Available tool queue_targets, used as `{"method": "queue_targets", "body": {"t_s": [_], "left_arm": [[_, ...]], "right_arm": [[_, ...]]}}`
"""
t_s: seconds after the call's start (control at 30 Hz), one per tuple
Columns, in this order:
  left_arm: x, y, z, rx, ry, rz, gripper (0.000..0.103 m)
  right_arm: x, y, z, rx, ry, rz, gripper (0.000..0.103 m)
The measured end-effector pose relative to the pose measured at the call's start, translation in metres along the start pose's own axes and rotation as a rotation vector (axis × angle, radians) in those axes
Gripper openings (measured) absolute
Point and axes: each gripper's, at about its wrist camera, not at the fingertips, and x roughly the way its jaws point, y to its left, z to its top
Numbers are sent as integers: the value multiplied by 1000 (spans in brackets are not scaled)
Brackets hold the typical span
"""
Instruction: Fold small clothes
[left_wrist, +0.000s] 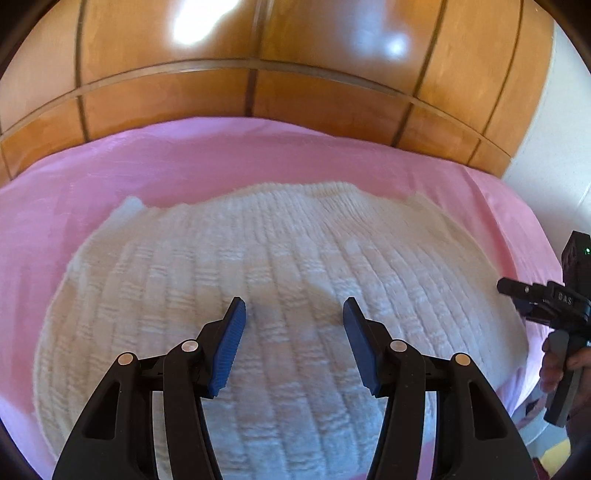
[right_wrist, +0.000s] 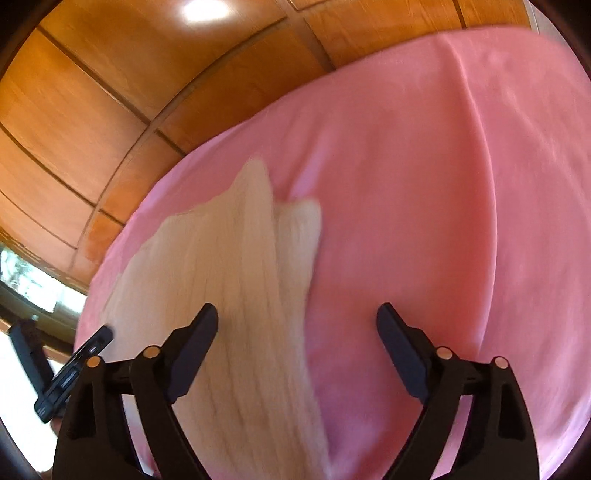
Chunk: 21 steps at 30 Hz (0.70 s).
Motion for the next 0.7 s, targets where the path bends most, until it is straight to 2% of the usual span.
{"method": "queue_targets", "body": {"t_s": [0.13,0.17,0.2,0.23,0.27,0.3,0.37,0.43,0.53,0.7], "left_arm": [[13,-2,-4,18,25,8,53],[15,-2,-5,22,24,12,55],[16,-2,-5,25,26,14,55],[17,-2,-6,27,26,16,55],[19,-3,-6,32,24,23,55],[20,-3,-7,35,22,25,55],[22,-4,-6,43,19,28,55],[21,-2,-7,38,17,17,55],[13,9,-6,-10,11,-43,55],[-25,61,-4,-203,-24,-176,55]], "right_arm": [[-2,10,-22,-34,45,49,74],[-1,13,-25,-39,54,56,66],[0,16,-28,-47,65,57,63],[0,19,-30,-55,72,56,56],[1,26,-31,-70,89,66,42],[2,30,-32,-75,101,79,35],[0,44,-31,-99,104,88,27],[-8,58,-28,-114,87,118,25],[-29,88,-17,-147,33,186,22],[-36,162,2,-256,-8,308,19]]}}
